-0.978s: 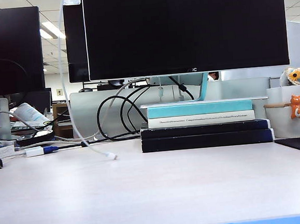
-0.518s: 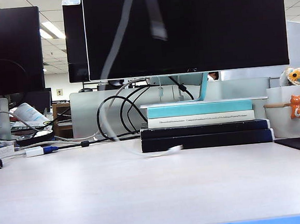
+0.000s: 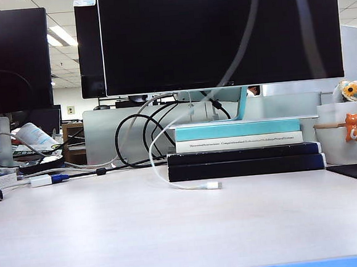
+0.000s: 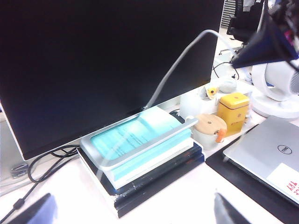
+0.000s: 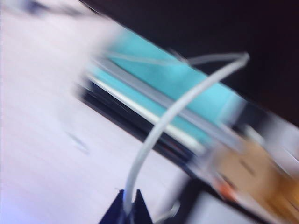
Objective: Unfold the white charging cable into a straight cable.
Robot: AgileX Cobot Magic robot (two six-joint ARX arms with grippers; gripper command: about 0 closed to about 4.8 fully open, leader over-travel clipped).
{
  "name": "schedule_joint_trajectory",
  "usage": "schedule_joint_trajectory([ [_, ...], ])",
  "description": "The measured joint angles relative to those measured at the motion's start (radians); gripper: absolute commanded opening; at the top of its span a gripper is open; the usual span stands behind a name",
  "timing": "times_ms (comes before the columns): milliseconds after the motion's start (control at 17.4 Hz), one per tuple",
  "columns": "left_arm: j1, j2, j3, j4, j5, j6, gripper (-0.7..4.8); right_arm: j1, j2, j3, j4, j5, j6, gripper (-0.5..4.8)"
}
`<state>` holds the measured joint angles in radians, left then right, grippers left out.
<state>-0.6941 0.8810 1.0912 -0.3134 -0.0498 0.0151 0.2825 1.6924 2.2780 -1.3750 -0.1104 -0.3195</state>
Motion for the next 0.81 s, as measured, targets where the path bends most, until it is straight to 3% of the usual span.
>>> schedule_joint_trajectory([
  [173, 0.0, 0.0, 0.0, -0.006, 0.0, 0.0, 4.79, -0.001, -0.001, -0.003, -0.017, 0.172, 0.012, -0.04],
  [345, 0.0, 0.0, 0.0, -0.039, 0.0, 0.0, 4.79, -0.001, -0.002, -0.004, -0.018, 0.24, 0.012, 0.31],
  [403, 0.0, 0.0, 0.0, -0.043, 0.0, 0.0, 4.79, -0.007, -0.002, -0.004, -0.018, 0.265, 0.012, 0.82],
  [460, 0.0, 0.0, 0.0, -0.043, 0.0, 0.0, 4.79, -0.016, -0.002, -0.004, -0.018, 0.282, 0.012, 1.38],
  [518, 0.0, -0.001, 0.0, -0.042, 0.0, 0.004, 4.79, -0.028, -0.002, -0.004, -0.019, 0.291, 0.016, 1.6],
  [805, 0.0, -0.006, 0.0, -0.007, -0.074, 0.015, 4.79, -0.052, -0.035, -0.006, -0.019, 0.295, 0.081, 1.72],
])
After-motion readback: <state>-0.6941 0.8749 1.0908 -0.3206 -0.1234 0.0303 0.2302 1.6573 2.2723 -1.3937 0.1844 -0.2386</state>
